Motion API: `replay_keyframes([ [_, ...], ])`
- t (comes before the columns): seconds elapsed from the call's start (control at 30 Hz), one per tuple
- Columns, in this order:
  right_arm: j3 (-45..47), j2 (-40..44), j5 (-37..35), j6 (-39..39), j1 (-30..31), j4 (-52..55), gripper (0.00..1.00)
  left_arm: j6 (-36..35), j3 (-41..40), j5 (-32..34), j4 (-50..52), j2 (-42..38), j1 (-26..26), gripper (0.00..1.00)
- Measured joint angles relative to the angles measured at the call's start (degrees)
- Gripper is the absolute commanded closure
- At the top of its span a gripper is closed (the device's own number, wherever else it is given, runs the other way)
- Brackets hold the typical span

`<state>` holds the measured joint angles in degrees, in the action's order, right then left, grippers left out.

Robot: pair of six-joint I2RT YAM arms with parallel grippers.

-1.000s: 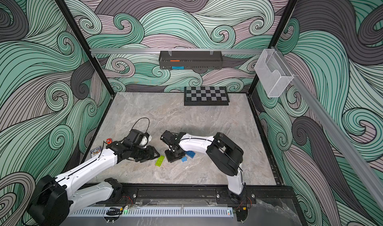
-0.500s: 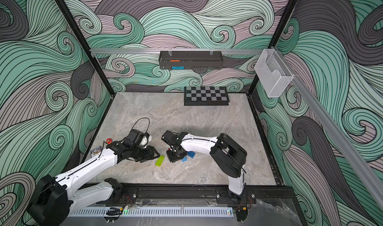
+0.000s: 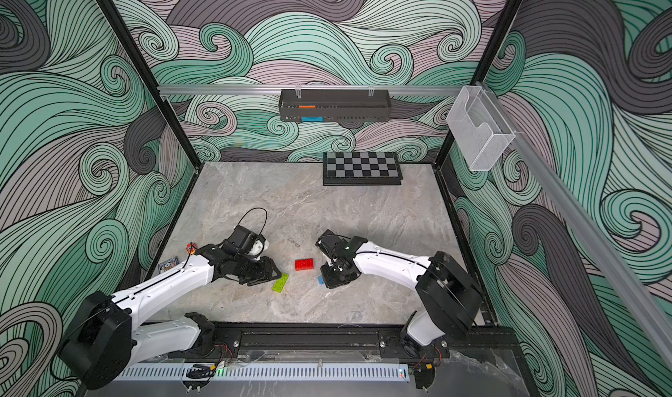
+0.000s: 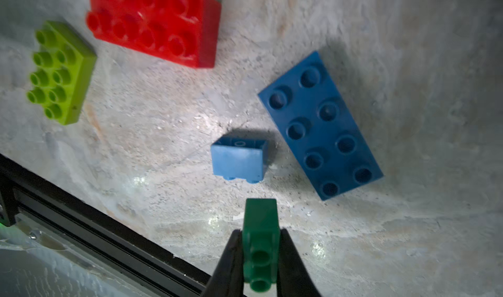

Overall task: Assemble the number 5 with lego
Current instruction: Pick up the lego brick from the center of the board, then place the lego brick at the center of the board.

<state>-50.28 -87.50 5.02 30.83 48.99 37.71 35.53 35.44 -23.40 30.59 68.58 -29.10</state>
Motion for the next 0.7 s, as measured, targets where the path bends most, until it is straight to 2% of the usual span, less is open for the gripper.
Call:
replay_keyframes([
  [0.3, 3.23, -1.99, 0.35, 0.24, -3.37, -1.99, 0.79, -0.11, 0.46, -0.17, -0.61, 0.68, -0.74, 0.5],
  [0.7, -0.44, -5.64, -0.13, -2.21, -10.49, -4.35, 0.79, -0.17, 0.46, -0.15, -0.57, 0.66, -0.94, 0.5],
])
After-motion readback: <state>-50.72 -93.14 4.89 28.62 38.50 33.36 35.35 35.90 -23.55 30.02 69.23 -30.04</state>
